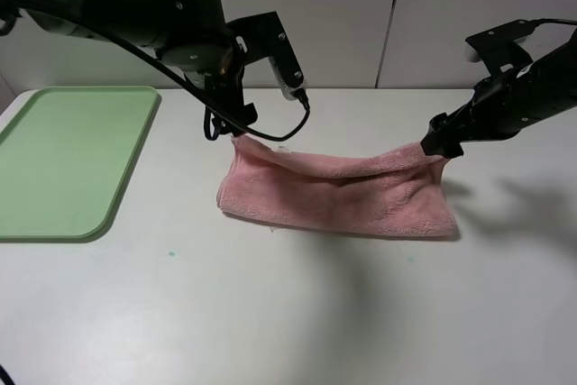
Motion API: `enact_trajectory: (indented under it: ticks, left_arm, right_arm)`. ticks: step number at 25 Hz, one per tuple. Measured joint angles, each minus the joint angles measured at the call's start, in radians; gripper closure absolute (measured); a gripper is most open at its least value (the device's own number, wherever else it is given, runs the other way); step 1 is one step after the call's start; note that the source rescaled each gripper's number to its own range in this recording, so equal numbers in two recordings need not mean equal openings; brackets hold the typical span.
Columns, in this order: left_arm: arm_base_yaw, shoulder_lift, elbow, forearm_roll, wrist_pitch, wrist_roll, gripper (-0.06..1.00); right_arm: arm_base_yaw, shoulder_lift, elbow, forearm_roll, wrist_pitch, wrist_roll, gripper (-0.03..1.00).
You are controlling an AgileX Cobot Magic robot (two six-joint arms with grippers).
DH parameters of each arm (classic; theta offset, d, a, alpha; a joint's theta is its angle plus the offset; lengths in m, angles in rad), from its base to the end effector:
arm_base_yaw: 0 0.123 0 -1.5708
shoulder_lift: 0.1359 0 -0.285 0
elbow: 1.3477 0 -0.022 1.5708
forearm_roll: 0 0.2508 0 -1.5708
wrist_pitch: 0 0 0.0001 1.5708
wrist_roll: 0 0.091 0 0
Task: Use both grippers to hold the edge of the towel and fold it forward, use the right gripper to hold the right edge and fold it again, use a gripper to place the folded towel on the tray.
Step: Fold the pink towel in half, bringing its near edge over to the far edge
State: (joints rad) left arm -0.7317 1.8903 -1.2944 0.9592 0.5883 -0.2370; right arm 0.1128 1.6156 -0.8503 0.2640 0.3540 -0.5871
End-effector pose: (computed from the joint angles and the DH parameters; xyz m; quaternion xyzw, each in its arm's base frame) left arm 0.3305 -0.2411 0.2138 0.5147 0.7595 0.2031 0.3421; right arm 0.3047 0.0428 0.1859 -0.2272 0.9343 0.0127 0.2745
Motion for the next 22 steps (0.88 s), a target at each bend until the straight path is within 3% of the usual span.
enact_trajectory:
  ticks: [22]
  left_arm:
    - [-0.003,-0.009,0.000,-0.001,0.002,-0.006,-0.05]
  right_arm:
    - [0.000,-0.106,0.000,0.017,0.154,0.020,-0.03]
